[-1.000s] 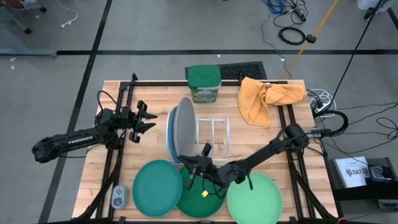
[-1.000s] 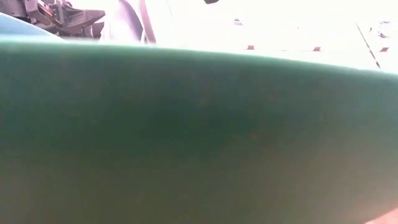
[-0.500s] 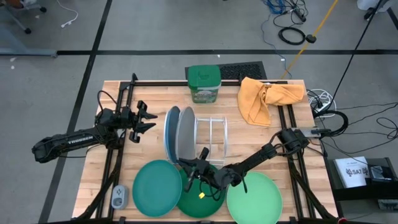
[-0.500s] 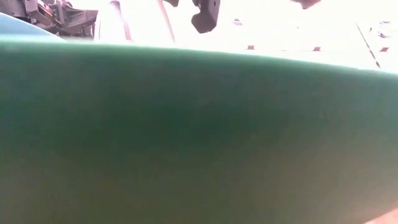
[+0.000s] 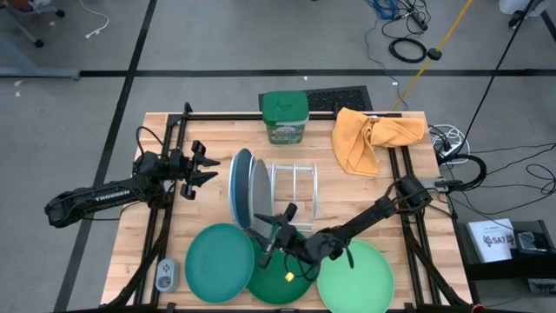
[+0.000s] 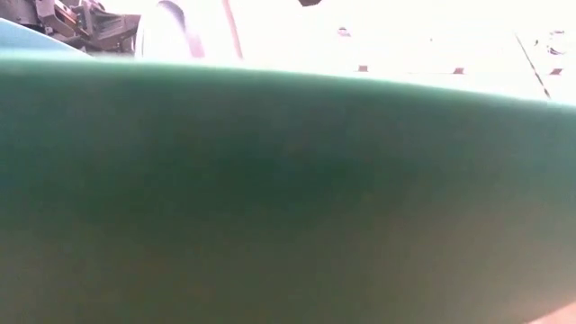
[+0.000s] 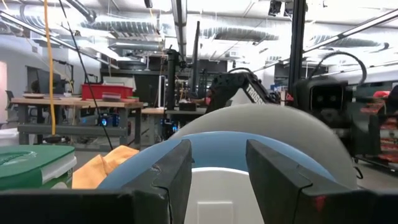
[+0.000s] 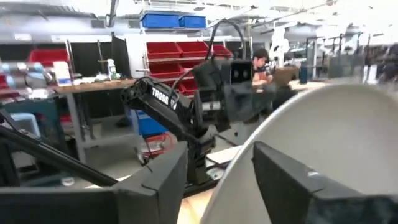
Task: Sort dishes
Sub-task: Put the gray plate in the dish rack, then put the light green plate in the dish rack
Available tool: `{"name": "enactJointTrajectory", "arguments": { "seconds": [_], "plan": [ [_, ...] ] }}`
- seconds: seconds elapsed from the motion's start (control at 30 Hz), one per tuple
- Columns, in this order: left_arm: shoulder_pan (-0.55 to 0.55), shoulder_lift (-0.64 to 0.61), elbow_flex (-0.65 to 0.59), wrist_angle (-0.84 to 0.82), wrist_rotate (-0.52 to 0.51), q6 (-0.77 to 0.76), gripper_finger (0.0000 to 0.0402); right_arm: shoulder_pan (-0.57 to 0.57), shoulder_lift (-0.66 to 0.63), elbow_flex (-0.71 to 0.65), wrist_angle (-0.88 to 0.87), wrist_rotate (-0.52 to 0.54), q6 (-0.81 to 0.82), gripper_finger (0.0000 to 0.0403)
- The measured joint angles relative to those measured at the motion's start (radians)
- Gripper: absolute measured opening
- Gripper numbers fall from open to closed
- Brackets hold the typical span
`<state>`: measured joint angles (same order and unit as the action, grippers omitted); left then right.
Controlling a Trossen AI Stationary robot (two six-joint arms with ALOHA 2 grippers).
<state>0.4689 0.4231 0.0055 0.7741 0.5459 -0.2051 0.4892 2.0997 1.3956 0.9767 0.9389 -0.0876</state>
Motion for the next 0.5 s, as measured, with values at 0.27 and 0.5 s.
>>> {"name": "enactJointTrajectory", "arguments": {
  "seconds": [0.27, 0.5],
  "plan": [
    [0.0, 0.0, 0.0, -0.006, 0.0, 0.0, 0.0154, 0.073, -0.171, 0.0, -0.237, 0.201, -0.125, 0.0198],
    [0.0, 0.0, 0.0, -0.005, 0.0, 0.0, 0.0154, 0.136, -0.234, 0.0, -0.381, 0.296, -0.128, 0.0198]
  ]
}}
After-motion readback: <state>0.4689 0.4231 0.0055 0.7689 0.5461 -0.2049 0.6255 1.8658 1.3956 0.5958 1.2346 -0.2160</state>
